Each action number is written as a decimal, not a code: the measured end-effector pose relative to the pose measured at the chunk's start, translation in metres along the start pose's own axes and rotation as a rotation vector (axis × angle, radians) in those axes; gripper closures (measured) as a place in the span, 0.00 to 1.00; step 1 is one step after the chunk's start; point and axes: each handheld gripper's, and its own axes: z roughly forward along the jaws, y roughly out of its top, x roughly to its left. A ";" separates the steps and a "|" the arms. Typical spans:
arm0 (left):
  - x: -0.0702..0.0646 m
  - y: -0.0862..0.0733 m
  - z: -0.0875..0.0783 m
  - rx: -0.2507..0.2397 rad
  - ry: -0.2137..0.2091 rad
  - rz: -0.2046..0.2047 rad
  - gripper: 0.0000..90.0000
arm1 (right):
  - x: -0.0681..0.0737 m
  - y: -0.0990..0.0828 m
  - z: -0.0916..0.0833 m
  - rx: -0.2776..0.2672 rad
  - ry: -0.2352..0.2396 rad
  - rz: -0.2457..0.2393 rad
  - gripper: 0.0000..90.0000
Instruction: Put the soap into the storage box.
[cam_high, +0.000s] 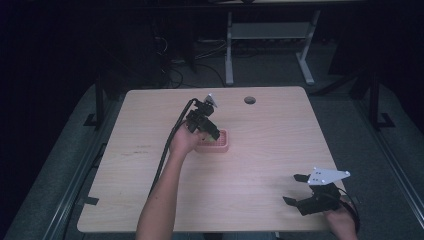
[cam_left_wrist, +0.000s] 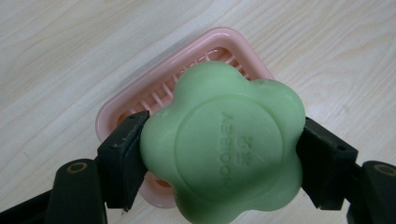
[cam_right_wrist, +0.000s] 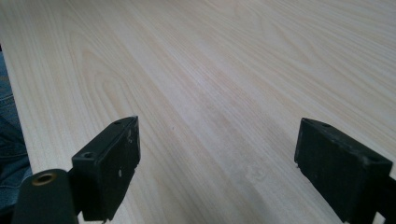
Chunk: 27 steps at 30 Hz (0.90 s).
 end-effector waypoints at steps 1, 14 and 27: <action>-0.001 0.000 0.001 -0.003 0.003 -0.012 0.30 | 0.000 0.000 0.000 0.001 0.000 -0.001 0.15; 0.004 0.004 0.014 0.015 0.004 -0.037 0.30 | -0.001 0.000 0.002 0.004 0.002 0.002 0.15; 0.004 0.007 0.026 0.028 0.005 -0.066 0.30 | 0.000 0.001 0.003 0.004 0.007 -0.003 0.15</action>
